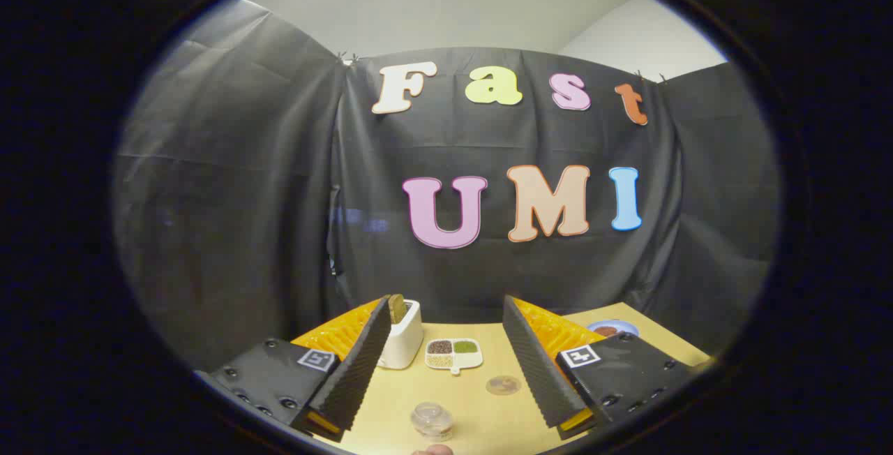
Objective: Take the bottle from table, then pour the juice into the cup, finally place the bottle on the coaster
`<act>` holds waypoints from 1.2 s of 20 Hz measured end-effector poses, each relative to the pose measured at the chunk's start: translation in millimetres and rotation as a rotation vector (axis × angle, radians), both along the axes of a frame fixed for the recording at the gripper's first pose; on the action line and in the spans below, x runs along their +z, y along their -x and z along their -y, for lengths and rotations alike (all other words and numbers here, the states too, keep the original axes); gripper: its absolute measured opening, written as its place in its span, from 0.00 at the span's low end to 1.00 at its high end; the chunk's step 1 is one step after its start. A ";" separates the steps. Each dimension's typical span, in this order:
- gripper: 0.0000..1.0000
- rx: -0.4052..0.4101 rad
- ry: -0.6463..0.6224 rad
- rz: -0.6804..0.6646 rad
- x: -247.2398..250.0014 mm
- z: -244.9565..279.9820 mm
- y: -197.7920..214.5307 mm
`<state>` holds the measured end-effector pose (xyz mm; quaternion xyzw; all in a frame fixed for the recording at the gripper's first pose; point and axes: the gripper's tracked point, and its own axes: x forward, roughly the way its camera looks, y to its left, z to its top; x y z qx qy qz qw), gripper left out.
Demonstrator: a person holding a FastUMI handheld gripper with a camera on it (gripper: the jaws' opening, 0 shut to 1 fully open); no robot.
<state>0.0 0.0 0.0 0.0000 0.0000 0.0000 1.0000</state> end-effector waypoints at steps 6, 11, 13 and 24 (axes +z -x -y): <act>1.00 0.018 -0.007 -0.020 -8.0 -5.5 3.8; 1.00 0.017 -0.013 -0.027 -13.7 -6.2 7.1; 1.00 0.017 -0.017 -0.026 -14.7 -6.1 5.2; 1.00 0.019 -0.066 -0.163 -79.9 -7.9 -5.5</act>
